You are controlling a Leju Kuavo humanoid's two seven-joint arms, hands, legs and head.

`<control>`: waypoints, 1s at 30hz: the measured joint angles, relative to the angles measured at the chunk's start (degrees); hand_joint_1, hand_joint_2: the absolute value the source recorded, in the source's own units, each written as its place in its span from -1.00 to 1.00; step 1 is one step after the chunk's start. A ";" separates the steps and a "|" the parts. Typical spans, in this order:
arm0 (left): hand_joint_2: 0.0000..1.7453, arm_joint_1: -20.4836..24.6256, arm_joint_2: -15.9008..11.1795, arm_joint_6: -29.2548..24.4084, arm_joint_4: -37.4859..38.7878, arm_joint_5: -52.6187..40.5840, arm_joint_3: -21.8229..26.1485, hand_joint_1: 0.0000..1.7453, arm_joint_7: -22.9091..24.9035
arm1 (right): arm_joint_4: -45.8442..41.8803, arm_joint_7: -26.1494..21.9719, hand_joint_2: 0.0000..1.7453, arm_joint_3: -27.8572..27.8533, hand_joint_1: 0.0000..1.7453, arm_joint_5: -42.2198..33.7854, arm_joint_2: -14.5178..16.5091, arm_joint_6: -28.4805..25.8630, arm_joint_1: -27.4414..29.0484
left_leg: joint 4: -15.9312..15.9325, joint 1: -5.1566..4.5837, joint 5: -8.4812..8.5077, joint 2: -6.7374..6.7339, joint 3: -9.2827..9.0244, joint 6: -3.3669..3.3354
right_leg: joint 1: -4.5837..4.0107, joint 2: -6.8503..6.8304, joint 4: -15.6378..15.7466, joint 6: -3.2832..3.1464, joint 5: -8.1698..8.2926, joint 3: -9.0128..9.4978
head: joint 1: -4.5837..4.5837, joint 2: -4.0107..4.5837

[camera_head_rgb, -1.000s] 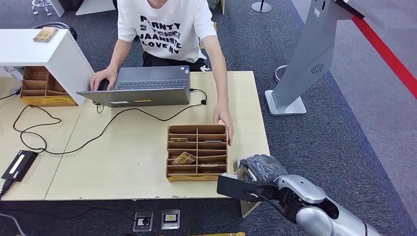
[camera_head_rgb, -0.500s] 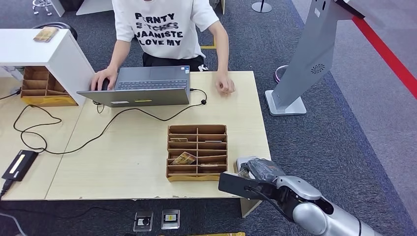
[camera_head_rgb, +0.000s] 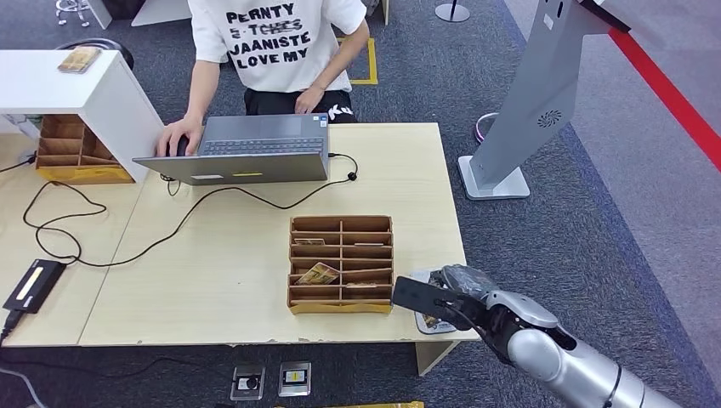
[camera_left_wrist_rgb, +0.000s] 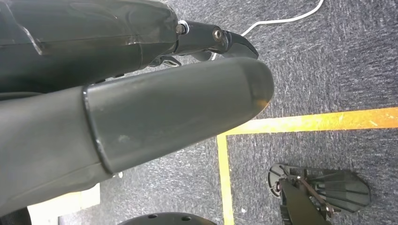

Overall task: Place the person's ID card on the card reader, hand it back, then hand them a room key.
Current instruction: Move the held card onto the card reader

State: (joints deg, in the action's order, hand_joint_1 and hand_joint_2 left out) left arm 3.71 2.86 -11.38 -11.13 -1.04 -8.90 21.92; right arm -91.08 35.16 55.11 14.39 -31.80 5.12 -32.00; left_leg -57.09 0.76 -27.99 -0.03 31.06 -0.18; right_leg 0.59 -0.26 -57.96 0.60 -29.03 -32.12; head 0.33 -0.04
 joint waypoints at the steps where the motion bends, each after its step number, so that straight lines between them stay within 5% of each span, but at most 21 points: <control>1: -1.00 0.00 0.00 -0.09 0.00 0.19 -0.01 -1.00 0.08 | 0.47 -0.02 1.00 -0.09 1.00 -0.44 0.00 -0.15 -0.28 | 0.00 0.00 0.00 0.00 0.00 0.00 | 0.00 0.00 0.00 0.00 0.00 0.00 | 0.01 0.00; 30: -1.00 0.01 0.04 -1.02 0.00 4.79 -0.19 -1.00 0.25 | 20.51 -7.83 1.00 0.47 1.00 -4.98 4.70 -1.95 -6.58 | 0.00 0.00 0.00 0.08 0.02 0.00 | 0.00 -0.04 0.00 0.00 0.00 0.01 | 0.00 0.01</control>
State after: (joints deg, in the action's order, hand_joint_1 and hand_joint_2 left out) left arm 3.72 2.91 -12.39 -11.13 3.74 -9.08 22.17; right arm -70.57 27.34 55.58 9.41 -27.10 3.17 -38.58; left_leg -57.09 0.76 -27.99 0.04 31.08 -0.18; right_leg 0.58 -0.29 -57.97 0.60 -29.03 -32.12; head 0.33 -0.03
